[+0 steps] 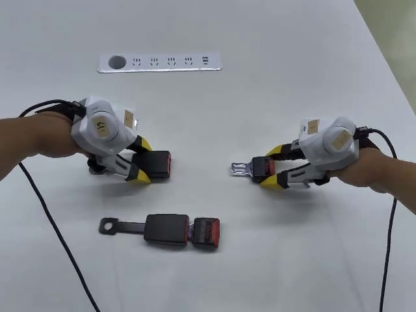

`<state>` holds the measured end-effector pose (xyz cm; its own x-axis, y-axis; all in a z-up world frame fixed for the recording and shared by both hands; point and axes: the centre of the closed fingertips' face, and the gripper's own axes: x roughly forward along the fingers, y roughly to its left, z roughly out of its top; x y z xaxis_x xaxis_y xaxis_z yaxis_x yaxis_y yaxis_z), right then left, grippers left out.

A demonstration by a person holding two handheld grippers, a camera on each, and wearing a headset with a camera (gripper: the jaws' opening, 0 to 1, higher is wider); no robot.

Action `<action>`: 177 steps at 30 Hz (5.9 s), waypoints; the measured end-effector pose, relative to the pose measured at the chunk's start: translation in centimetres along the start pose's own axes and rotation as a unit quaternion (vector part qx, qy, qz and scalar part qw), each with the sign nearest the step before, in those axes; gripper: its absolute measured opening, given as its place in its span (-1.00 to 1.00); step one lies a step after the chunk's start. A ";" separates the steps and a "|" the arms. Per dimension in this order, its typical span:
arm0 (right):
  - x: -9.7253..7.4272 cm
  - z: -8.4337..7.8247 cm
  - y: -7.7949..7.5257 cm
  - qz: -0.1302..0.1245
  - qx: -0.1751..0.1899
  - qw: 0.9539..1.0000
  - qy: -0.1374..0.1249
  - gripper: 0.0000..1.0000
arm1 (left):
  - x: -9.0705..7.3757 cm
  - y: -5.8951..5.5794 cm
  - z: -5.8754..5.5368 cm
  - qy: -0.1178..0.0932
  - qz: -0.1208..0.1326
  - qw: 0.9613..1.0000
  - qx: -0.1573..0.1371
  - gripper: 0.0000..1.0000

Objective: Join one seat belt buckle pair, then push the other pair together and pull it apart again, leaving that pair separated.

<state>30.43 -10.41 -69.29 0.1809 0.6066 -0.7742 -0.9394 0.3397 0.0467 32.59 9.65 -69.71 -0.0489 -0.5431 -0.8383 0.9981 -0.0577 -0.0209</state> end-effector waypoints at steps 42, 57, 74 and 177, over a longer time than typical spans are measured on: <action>6.5 9.5 2.0 0.038 -0.037 0.998 -0.040 -0.33 | -0.7 -0.6 -0.1 0.013 0.006 1.000 -0.026 -0.31; 8.2 10.5 3.2 0.051 -0.043 0.997 -0.040 -0.34 | -0.7 -0.5 -0.2 0.020 0.005 1.000 -0.017 -0.31; 9.1 10.7 2.9 0.053 -0.040 0.997 -0.030 -0.35 | -0.7 -0.8 -0.2 0.036 0.001 0.999 -0.013 -0.31; 5.3 6.4 1.2 0.007 -0.024 1.000 0.003 -0.32 | -1.1 -1.1 0.3 0.031 0.004 0.999 -0.027 -0.29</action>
<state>32.15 -2.16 -69.31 0.1664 0.6060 -0.7779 -0.9545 0.2970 0.0272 31.52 10.11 -68.61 -0.0402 -0.4901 -0.8708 0.9991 -0.0067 -0.0424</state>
